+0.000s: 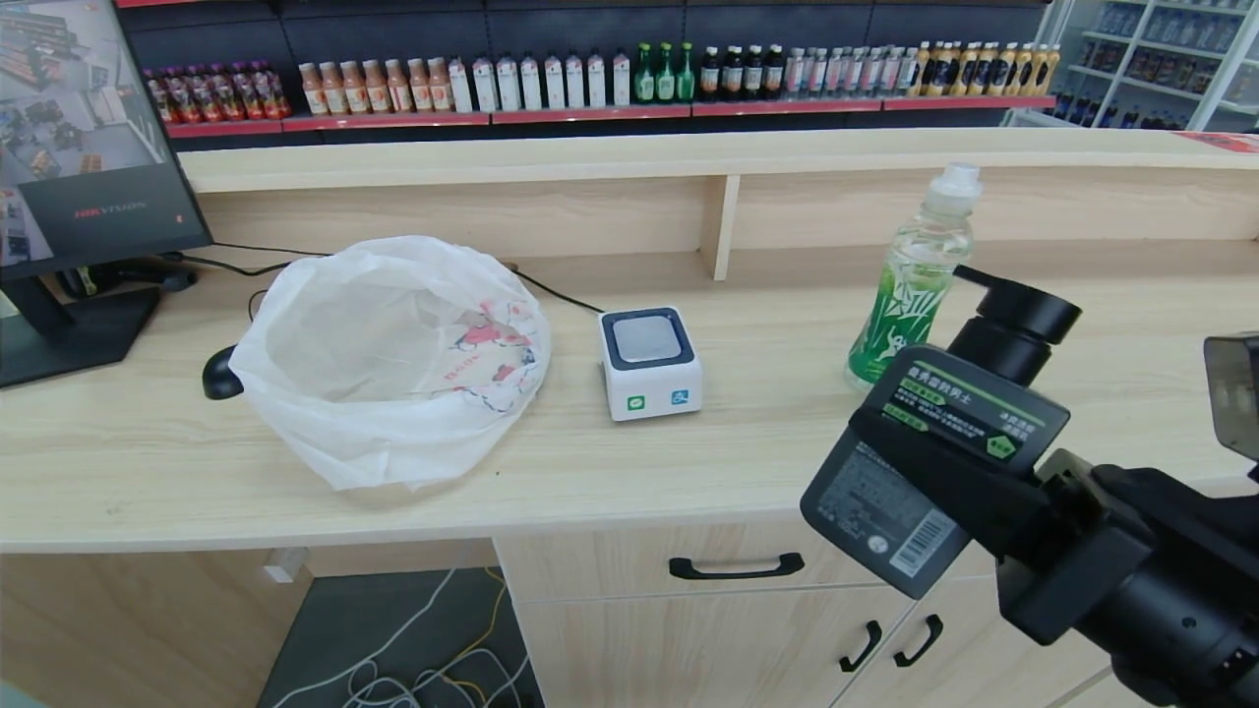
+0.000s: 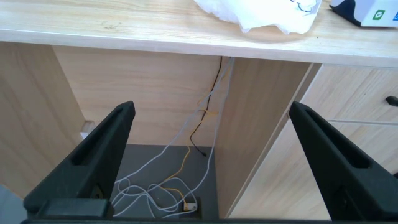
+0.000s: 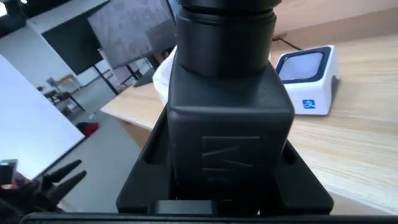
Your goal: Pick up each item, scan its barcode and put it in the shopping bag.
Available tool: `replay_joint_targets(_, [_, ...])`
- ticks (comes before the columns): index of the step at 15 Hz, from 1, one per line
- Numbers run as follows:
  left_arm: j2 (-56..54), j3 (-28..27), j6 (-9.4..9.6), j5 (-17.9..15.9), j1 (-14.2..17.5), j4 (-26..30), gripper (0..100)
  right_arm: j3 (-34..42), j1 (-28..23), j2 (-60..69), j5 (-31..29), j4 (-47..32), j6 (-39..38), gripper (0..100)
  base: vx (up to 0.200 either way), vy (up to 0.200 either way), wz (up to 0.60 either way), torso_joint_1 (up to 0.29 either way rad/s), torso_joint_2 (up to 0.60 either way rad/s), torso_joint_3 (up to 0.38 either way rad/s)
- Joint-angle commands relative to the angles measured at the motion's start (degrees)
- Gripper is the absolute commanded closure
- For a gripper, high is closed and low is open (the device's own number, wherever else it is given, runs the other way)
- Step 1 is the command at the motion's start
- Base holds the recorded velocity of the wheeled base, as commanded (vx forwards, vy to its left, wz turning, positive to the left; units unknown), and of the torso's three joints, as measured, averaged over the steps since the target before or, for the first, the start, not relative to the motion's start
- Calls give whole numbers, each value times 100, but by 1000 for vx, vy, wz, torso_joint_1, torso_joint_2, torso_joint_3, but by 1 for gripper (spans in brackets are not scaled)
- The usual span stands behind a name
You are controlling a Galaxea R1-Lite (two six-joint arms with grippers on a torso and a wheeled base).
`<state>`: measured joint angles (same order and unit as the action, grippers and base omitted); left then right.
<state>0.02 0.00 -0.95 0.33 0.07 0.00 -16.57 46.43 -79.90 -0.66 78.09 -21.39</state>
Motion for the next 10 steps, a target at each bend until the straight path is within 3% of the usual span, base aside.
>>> replay_joint_targets(1, [-2, 0, -2, 2, 1, 0, 0, -31, -12, -8, 57, 4, -172, 100, 0, 0, 0, 0, 0, 0])
replay_joint_targets(6, [-2, 0, -2, 2, 1, 0, 0, -321, -12, 0, 514, 22, -1315, 100, 0, 0, 0, 0, 0, 0])
replay_joint_targets(10, [-2, 0, -2, 2, 1, 0, 0, -382, -3, -61, 866, 162, -1684, 100, 0, 0, 0, 0, 0, 0])
